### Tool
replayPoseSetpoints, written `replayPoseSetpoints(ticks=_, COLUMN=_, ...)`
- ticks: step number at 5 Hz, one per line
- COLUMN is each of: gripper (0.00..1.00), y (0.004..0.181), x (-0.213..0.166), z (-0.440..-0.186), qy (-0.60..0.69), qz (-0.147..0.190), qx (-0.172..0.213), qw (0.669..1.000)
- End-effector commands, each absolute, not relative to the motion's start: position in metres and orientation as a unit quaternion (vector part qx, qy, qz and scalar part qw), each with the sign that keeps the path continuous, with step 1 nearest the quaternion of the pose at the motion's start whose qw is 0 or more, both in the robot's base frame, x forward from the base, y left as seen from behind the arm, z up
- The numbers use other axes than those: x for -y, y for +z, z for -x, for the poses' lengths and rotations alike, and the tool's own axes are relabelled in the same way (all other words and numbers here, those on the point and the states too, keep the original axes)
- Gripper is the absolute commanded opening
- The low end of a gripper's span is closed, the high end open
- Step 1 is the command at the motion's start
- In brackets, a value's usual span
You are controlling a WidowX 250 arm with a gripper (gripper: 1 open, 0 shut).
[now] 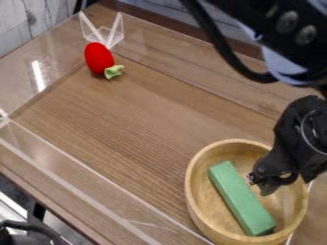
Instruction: Put the green stick in the brown bowl
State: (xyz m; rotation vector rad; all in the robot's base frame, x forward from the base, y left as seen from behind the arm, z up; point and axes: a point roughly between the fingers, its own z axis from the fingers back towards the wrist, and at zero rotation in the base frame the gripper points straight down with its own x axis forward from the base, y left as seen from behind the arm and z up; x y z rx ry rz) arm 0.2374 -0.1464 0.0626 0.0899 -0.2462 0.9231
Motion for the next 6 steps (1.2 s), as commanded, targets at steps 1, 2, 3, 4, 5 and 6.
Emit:
replayPoseSetpoints(ticks=1, gripper=1.00, y=0.077, x=0.143, z=-0.226, qy=0.451, qz=-0.024, qx=0.119, qw=0.884)
replayPoseSetpoints(ticks=2, gripper=1.00, y=0.077, x=0.140, z=-0.215, qy=0.462, qz=-0.013, qx=0.108, qw=0.880)
replayPoseSetpoints(ticks=3, gripper=1.00, y=0.069, x=0.142, z=-0.210, qy=0.461, qz=-0.008, qx=0.099, qw=0.882)
replayPoseSetpoints(ticks=4, gripper=1.00, y=0.060, x=0.144, z=-0.205, qy=0.458, qz=-0.006, qx=0.092, qw=0.884)
replayPoseSetpoints(ticks=5, gripper=1.00, y=0.053, x=0.146, z=-0.202, qy=0.448, qz=-0.003, qx=0.086, qw=0.890)
replayPoseSetpoints(ticks=6, gripper=1.00, y=0.048, x=0.147, z=-0.200, qy=0.437, qz=0.001, qx=0.081, qw=0.896)
